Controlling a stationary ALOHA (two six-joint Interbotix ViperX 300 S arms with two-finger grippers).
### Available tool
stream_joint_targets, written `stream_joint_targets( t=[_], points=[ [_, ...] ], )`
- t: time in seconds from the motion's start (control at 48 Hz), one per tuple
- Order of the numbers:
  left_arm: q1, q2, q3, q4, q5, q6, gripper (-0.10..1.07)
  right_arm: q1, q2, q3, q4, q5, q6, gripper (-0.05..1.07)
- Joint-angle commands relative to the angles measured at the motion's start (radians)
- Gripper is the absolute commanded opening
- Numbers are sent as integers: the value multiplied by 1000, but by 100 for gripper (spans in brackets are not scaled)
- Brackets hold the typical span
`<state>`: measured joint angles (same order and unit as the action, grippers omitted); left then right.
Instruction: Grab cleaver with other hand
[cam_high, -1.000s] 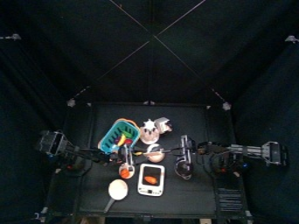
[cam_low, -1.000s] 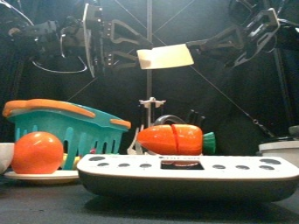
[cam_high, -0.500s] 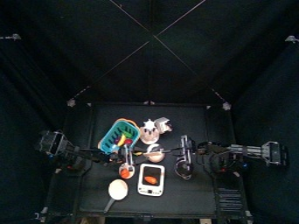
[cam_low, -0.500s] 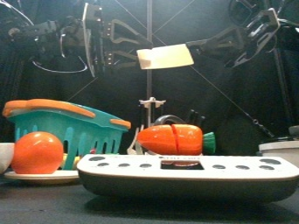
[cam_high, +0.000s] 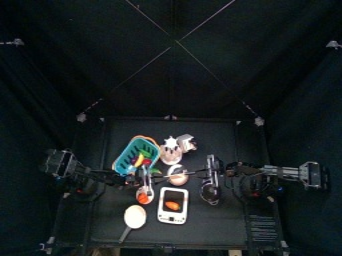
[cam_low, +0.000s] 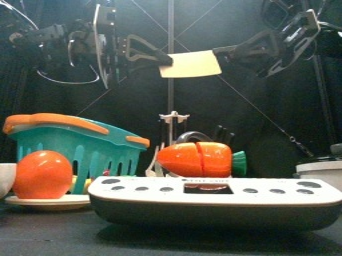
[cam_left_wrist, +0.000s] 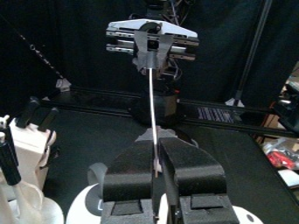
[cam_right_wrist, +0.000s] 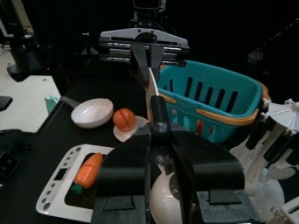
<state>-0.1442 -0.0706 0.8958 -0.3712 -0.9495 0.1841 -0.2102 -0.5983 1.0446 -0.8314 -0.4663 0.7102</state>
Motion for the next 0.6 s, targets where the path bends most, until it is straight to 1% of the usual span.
stream_joint_targets(
  t=[0.0, 0.104, 0.396, 0.5, 0.583],
  points=[
    [6, -11, -11, 9, -11, 0, 37, 6, 5, -18, 3, -2, 3, 55],
    [6, -12, -9, 9, -11, 0, 37, 6, 11, -18, 5, -2, 3, 61],
    [6, -12, -2, 9, -11, 0, 37, 9, -3, -3, -9, 0, 3, 90],
    [3, -14, 0, 11, -11, 0, 37, 9, -12, 6, -11, 0, 3, 96],
    [3, -12, 0, 15, -11, 0, 37, 9, -23, 17, -8, 0, 3, 96]
  ],
)
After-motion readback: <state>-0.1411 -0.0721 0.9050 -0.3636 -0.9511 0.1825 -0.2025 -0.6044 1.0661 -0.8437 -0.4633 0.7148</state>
